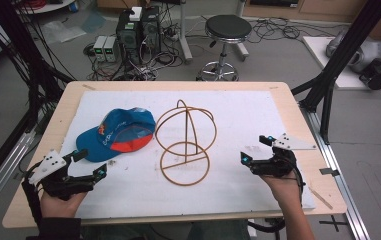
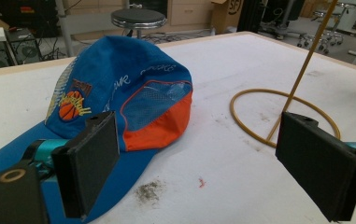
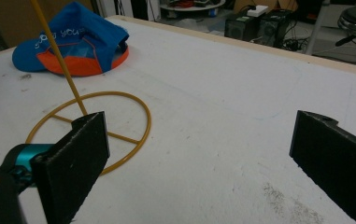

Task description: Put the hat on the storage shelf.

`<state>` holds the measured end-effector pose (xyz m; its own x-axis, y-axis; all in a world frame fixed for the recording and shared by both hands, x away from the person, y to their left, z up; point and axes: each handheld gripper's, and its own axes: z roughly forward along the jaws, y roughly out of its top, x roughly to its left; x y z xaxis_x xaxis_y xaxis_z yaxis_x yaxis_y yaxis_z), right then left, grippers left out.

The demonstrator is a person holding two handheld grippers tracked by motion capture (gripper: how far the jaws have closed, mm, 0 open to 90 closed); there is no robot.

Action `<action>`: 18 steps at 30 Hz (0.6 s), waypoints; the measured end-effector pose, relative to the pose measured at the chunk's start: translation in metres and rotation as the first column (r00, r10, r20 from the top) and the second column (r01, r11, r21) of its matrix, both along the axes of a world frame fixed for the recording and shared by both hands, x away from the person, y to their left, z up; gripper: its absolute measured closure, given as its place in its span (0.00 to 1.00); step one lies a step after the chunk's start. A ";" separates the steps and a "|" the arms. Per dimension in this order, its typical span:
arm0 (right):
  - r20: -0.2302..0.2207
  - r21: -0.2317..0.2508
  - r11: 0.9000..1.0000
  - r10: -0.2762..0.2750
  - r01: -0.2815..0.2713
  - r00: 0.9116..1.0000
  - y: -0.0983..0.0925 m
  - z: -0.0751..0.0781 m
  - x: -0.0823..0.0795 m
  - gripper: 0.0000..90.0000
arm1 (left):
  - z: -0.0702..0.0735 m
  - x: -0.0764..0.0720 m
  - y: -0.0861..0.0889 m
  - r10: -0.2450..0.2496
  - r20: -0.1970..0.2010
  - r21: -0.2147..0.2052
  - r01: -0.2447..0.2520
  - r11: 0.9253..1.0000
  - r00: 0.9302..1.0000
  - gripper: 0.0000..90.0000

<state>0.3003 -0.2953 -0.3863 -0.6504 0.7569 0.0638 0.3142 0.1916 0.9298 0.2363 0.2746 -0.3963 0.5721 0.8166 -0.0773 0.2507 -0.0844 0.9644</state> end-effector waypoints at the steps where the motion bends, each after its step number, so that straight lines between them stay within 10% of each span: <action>1: 0.000 0.000 1.000 0.000 0.000 1.000 0.000 0.000 0.000 0.04 | 0.000 0.000 0.000 0.000 0.000 -0.002 0.000 1.000 1.000 0.15; 18: -0.023 -0.004 1.000 0.020 -0.020 1.000 0.009 -0.005 0.001 0.04 | 0.002 -0.002 -0.003 -0.008 -0.005 -0.015 0.008 1.000 1.000 0.15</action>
